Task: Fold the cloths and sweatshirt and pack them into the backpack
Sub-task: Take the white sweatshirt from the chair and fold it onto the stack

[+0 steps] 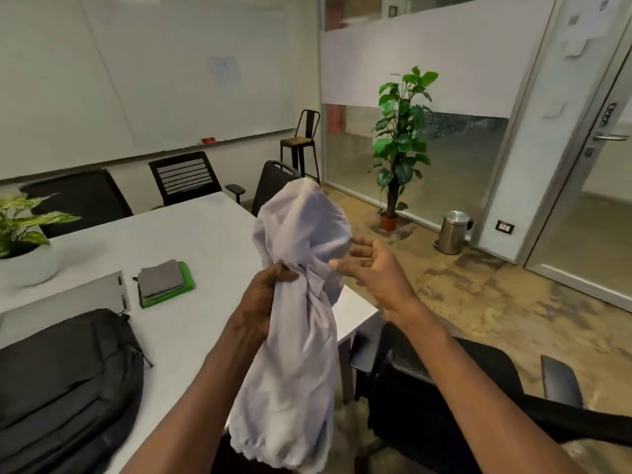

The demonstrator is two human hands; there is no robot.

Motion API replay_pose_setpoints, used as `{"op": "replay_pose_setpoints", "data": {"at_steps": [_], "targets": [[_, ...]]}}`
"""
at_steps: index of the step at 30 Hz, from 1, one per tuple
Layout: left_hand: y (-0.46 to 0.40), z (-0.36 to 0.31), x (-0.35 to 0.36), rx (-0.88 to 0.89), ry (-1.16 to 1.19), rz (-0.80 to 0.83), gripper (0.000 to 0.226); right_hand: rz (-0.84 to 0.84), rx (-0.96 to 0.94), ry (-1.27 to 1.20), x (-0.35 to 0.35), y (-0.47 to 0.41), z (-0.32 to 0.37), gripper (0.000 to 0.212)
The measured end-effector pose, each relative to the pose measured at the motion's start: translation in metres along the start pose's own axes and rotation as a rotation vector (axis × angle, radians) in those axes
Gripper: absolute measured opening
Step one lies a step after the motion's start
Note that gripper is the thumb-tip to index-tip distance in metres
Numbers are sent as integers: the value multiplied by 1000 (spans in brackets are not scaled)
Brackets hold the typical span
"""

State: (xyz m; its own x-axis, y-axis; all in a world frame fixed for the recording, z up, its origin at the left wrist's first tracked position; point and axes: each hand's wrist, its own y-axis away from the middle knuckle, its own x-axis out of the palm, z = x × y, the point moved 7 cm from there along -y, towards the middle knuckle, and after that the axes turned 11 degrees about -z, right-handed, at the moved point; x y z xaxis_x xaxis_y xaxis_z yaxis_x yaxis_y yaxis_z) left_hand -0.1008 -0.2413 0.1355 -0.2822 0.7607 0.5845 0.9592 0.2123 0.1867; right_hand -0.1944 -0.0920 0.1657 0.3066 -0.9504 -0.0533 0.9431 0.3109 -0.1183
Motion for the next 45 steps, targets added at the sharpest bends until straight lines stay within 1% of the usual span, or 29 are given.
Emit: {"op": "replay_pose_setpoints", "data": {"at_steps": [1,2,3,5,7,9,10,11,13,15,20,23,25,27,30,35,41,43,45], "targets": [[3,-10,-6,13,-17,6,39,14,-20,-25,12,-6,9,93],[7,-20,-11,21,-36,-2,34,44,-45,-44,25,-10,20,100],[10,-30,-19,35,-55,-18,32,75,-71,-52,39,-15,29,99],[12,-50,-37,84,-113,-54,42,122,-129,-49,67,-21,47,83],[14,-71,-57,159,-194,-125,54,115,-211,0,94,-29,62,56],[18,-91,-73,244,-254,-162,58,92,-306,66,119,-35,74,27],[22,-99,-77,275,-276,-171,61,85,-327,73,128,-38,77,19],[25,-107,-80,304,-293,-174,62,82,-334,68,136,-41,81,16],[35,-127,-84,381,-368,-173,54,90,-341,45,155,-45,92,17],[41,-146,-91,458,-474,-213,46,102,-375,65,172,-49,102,16],[50,-192,-107,608,-623,-403,52,89,-426,87,205,-68,122,11],[45,-211,-113,645,-613,-466,44,31,-465,81,213,-85,135,7],[39,-223,-116,667,-602,-494,40,20,-461,59,217,-99,140,18],[29,-235,-119,684,-587,-512,40,45,-470,32,224,-112,142,26],[11,-256,-120,728,-560,-545,43,82,-460,-75,235,-137,145,24],[-31,-295,-122,810,-565,-614,46,110,-430,-227,261,-197,148,28],[-83,-336,-136,849,-574,-714,49,196,-406,-298,295,-262,151,16],[-100,-343,-142,862,-582,-734,50,229,-416,-275,306,-281,149,18],[-116,-348,-148,876,-579,-758,48,263,-416,-276,316,-298,145,25]]}}
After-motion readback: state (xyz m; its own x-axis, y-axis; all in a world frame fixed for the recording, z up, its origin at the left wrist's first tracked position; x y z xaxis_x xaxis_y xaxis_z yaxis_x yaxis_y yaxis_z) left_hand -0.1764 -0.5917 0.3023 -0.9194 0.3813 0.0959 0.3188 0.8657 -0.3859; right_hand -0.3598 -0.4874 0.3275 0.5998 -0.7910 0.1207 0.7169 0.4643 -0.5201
